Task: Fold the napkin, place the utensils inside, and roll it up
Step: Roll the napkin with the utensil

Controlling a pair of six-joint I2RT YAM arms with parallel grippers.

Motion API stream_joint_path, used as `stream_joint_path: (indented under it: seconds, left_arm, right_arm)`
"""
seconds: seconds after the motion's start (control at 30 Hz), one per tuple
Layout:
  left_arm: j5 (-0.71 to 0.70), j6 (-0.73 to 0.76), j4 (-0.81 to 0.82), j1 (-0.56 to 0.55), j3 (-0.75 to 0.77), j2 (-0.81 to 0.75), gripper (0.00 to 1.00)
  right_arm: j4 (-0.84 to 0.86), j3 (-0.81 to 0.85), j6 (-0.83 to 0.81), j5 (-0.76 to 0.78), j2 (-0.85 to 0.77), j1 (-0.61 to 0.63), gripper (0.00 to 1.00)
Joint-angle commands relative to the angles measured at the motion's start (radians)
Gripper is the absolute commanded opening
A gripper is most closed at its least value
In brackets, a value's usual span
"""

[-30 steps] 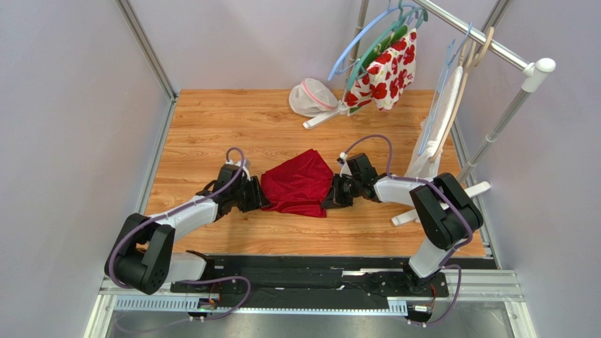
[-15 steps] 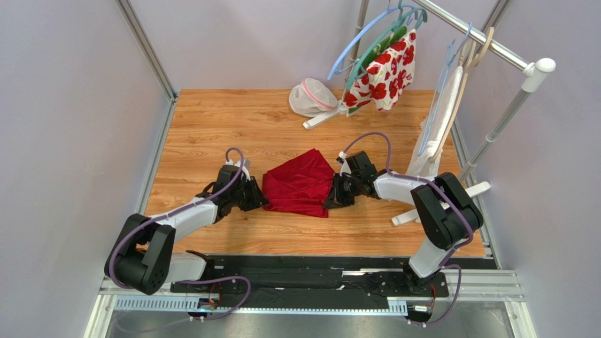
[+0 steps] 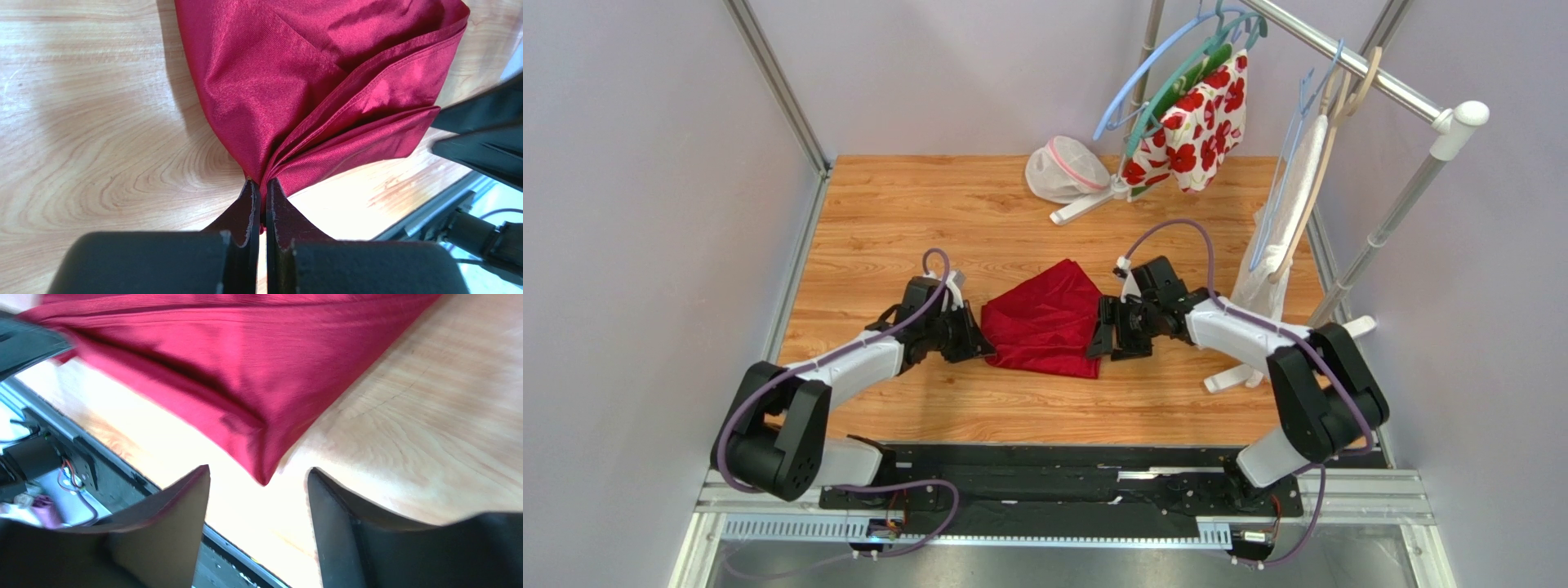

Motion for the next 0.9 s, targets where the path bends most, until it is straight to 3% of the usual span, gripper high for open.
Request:
stream_joint_path:
  seconds: [0.0, 0.13, 0.23, 0.27, 0.47, 0.73, 0.87]
  left_arm:
    - [0.084, 0.022, -0.083, 0.027, 0.072, 0.051, 0.00]
    - [0.111, 0.035, -0.151, 0.044, 0.104, 0.082, 0.00]
    - [0.148, 0.040, -0.181, 0.064, 0.123, 0.105, 0.00]
    - [0.159, 0.043, -0.191, 0.076, 0.129, 0.111, 0.00]
    - [0.203, 0.094, -0.295, 0.101, 0.187, 0.187, 0.00]
    - [0.262, 0.111, -0.361, 0.121, 0.228, 0.266, 0.00]
    - [0.263, 0.155, -0.425, 0.122, 0.259, 0.295, 0.00]
  right_arm:
    - [-0.062, 0.069, -0.126, 0.052, -0.176, 0.020, 0.66]
    - [-0.018, 0.072, -0.261, 0.188, -0.289, 0.159, 0.68]
    - [0.051, 0.058, -0.389, 0.404, -0.306, 0.345, 0.70]
    - [0.076, 0.049, -0.413, 0.466, -0.298, 0.427, 0.70]
    - [0.293, 0.018, -0.645, 0.704, -0.188, 0.655, 0.70]
    - [0.425, -0.012, -0.798, 0.781, -0.039, 0.775, 0.70]
    - [0.543, -0.038, -0.866, 0.889, 0.033, 0.831, 0.70]
